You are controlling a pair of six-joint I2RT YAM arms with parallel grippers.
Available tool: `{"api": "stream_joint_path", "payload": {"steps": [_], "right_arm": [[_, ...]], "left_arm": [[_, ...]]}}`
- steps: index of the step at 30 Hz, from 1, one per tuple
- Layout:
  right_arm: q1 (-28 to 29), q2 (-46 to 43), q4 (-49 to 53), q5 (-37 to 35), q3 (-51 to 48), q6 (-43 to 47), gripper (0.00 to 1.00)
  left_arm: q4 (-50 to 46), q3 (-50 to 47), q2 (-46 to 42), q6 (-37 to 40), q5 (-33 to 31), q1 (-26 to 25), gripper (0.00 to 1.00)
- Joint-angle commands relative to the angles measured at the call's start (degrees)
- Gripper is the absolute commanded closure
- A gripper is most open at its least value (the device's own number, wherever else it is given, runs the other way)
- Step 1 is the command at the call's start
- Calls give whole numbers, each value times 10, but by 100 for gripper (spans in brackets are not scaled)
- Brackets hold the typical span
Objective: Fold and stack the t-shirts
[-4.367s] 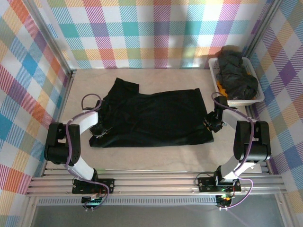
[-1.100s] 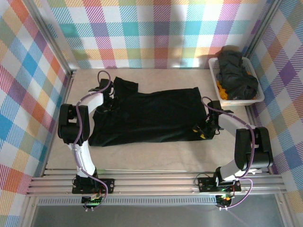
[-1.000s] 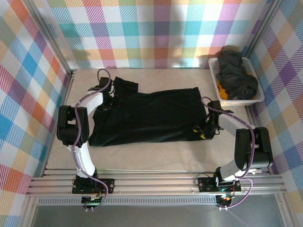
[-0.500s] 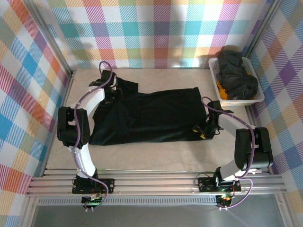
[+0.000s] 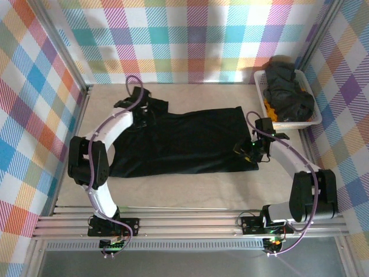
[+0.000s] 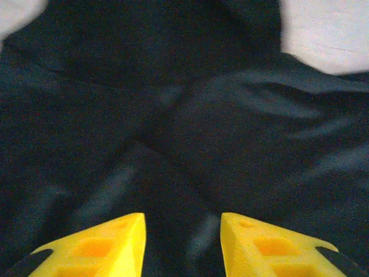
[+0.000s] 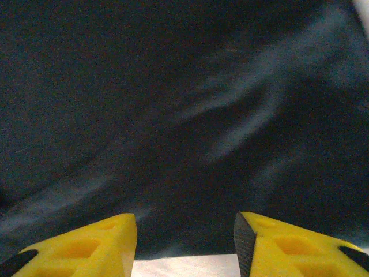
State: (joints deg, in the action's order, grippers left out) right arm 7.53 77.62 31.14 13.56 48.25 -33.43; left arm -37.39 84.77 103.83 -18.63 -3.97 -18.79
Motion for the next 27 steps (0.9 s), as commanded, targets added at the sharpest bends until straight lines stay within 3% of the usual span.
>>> {"api": "stream_joint_path", "payload": {"steps": [1, 5, 12, 21, 25, 27], "right_arm": [[17, -46, -102, 123, -7, 29, 48], [20, -77, -138, 154, -16, 5, 46], [20, -83, -128, 161, -9, -2, 46], [20, -72, -133, 164, -11, -11, 47], [21, -71, -129, 158, -11, -12, 47], [21, -70, -130, 157, -13, -14, 47]], "left_arm": [[-25, 17, 48, 8, -4, -62, 73], [-37, 45, 118, 16, -33, -94, 79], [-46, 51, 152, 23, -88, -105, 72], [-30, 30, 161, 22, -79, -107, 70], [-23, 22, 158, 19, -79, -113, 79], [-16, 16, 146, 16, -80, -117, 91]]}}
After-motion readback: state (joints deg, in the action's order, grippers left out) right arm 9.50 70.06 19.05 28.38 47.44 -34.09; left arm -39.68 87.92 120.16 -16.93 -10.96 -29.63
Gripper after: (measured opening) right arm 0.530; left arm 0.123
